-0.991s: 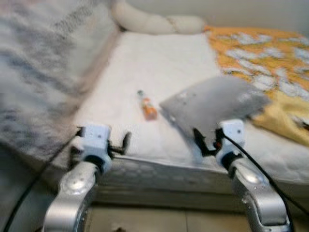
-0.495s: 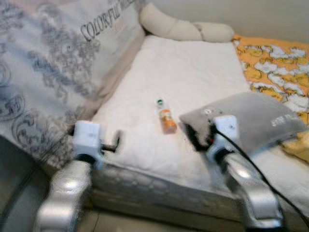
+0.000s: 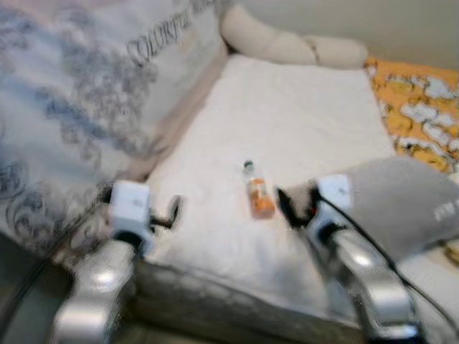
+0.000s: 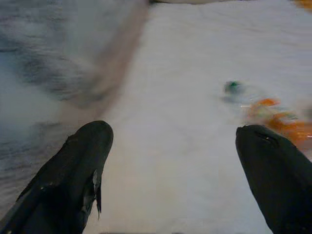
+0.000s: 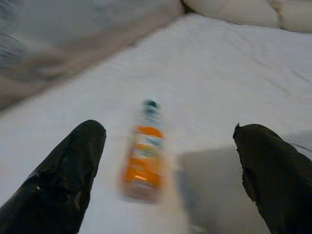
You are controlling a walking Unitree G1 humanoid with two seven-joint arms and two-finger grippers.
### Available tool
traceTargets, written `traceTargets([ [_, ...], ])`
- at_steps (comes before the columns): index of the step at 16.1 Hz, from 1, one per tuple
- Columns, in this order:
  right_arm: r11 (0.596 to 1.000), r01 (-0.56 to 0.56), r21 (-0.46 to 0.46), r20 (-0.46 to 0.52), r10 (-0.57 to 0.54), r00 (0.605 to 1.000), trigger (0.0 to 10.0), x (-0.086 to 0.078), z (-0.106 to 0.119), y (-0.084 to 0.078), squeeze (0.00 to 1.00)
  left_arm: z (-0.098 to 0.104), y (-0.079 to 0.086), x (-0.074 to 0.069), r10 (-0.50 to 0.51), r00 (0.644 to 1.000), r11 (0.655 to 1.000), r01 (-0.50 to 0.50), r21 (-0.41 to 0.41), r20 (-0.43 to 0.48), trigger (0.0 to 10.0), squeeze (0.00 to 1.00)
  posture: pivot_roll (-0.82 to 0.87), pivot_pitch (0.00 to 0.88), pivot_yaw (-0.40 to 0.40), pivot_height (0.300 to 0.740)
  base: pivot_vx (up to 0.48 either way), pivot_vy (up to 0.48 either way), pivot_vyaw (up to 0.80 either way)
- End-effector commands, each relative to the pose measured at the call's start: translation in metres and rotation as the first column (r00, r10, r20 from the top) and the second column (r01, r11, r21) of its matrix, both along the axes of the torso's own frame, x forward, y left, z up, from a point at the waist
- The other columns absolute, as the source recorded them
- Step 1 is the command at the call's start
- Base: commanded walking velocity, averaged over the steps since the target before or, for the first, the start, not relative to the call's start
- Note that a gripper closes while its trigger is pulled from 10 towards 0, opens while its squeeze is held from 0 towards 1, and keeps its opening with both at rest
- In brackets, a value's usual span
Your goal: Clean up the room
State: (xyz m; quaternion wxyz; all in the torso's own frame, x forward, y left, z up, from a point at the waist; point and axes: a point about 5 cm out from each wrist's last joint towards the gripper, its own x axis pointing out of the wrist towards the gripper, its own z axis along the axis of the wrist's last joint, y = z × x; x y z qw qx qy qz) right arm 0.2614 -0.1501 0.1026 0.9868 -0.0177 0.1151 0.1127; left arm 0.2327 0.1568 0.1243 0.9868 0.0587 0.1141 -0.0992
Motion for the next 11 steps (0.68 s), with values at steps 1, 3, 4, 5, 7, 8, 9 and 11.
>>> traceTargets([
  [1, 0.999, -0.037, 0.014, 0.023, 0.037, 0.999, 10.0, 0.003, 0.005, 0.011, 0.0, 0.005, 0.008, -0.001, 0.024, 1.0, 1.0, -0.025, 0.018, 0.02, 10.0, 0.0, 0.12, 0.0, -0.034, 0.74, 0.341, 0.0, 0.8],
  [3, 1.0, -0.008, 0.029, 0.008, 0.008, 1.0, 10.0, 0.003, 0.004, 0.01, 0.0, 0.005, 0.009, -0.001, 0.024, 1.0, 1.0, -0.024, 0.019, 0.019, 10.0, 0.0, 0.12, 0.0, -0.034, 0.74, 0.338, 0.0, 0.4],
  [4, 0.999, 0.014, 0.033, -0.008, -0.014, 1.0, 10.0, 0.004, 0.003, 0.009, 0.0, 0.005, 0.009, -0.001, 0.021, 1.0, 1.0, -0.021, 0.023, 0.017, 10.0, 0.0, 0.12, 0.0, -0.034, 0.74, 0.33, 0.0, 0.0],
  [5, 1.0, 0.012, 0.023, -0.078, -0.01, 0.997, 10.0, 0.005, -0.002, 0.008, 0.0, 0.005, 0.007, -0.002, -0.005, 1.0, 1.0, 0.005, 0.018, 0.015, 10.0, 0.0, 0.12, 0.0, -0.031, 0.74, 0.0, 0.0, 0.0],
  [7, 1.0, 0.027, 0.007, -0.157, -0.026, 0.987, 10.0, 0.009, -0.008, 0.005, 0.0, 0.004, 0.002, -0.005, -0.063, 0.998, 0.997, 0.063, 0.035, -0.012, 10.0, 0.0, 0.11, 0.0, -0.027, 0.74, 0.0, 0.0, 0.0],
  [8, 1.0, 0.023, -0.01, -0.178, -0.024, 0.984, 10.0, 0.012, -0.011, 0.004, 0.0, 0.004, 0.001, -0.006, -0.081, 0.996, 0.996, 0.082, 0.032, -0.02, 10.0, 0.0, 0.12, 0.0, -0.026, 0.74, 0.0, 0.0, 0.0],
  [9, 0.999, 0.012, -0.03, -0.186, -0.017, 0.982, 10.0, 0.013, -0.012, 0.003, 0.0, 0.004, 0.001, -0.006, -0.091, 0.996, 0.995, 0.092, 0.032, -0.023, 10.0, 0.0, 0.12, 0.0, -0.026, 0.74, 0.0, 0.0, 0.0],
  [11, 0.995, 0.042, -0.089, -0.254, -0.063, 0.965, 10.0, 0.019, -0.018, 0.0, 0.0, 0.005, 0.001, -0.007, -0.135, 0.99, 0.988, 0.138, 0.063, -0.044, 10.0, 0.0, 0.13, 0.0, -0.023, 0.74, 0.0, 0.0, 0.0],
])
